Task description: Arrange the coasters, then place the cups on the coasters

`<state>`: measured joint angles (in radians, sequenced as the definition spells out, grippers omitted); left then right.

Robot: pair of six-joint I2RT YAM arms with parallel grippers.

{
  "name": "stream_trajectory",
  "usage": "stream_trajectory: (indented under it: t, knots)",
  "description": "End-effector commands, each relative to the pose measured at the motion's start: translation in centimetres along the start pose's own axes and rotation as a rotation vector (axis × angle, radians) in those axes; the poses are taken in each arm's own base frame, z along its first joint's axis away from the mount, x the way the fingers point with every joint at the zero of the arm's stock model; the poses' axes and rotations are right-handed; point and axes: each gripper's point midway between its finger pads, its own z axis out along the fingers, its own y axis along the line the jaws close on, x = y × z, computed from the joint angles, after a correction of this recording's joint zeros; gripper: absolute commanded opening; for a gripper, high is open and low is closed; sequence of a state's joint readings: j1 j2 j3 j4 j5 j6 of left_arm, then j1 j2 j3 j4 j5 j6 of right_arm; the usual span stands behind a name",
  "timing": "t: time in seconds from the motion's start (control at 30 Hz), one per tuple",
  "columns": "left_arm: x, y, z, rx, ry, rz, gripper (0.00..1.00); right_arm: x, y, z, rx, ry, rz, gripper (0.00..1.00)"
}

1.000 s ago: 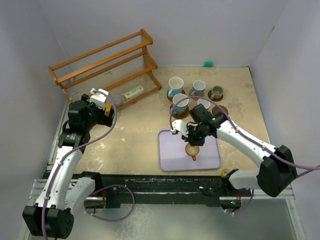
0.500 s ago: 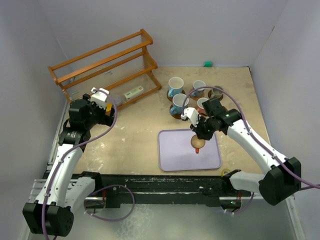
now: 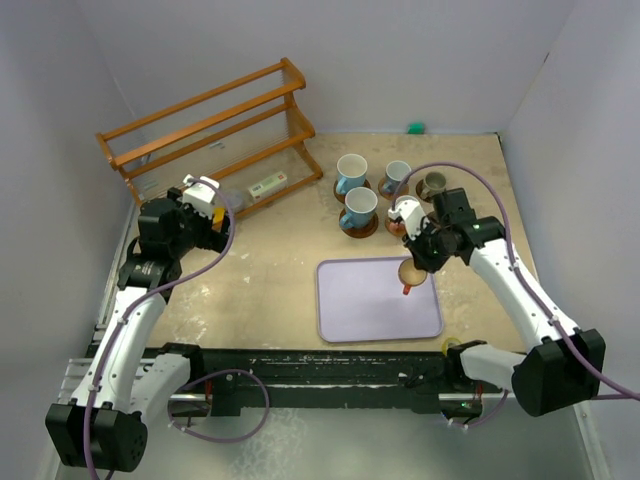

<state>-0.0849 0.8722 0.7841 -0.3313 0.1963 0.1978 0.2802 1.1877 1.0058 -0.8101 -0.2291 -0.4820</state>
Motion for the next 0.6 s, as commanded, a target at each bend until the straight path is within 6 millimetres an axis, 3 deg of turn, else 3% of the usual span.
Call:
stream_trajectory:
  t: [0.0, 0.33, 0.57]
  knots:
    - [-3.0, 0.2, -0.7, 0.009, -0.082, -0.002, 0.96, -0.9, -2.4, -2.3, 0.091, -0.056, 0.062, 0.00]
    - [-4.2, -0.5, -1.8, 0.037, -0.122, -0.027, 0.97, 0.8, -8.2, -4.5, 0.195, -0.030, 0.224, 0.00]
    - [-4.2, -0.8, -1.9, 0.047, -0.131, -0.028, 0.97, 0.7, -12.5, -4.3, 0.238, -0.004, 0.280, 0.00]
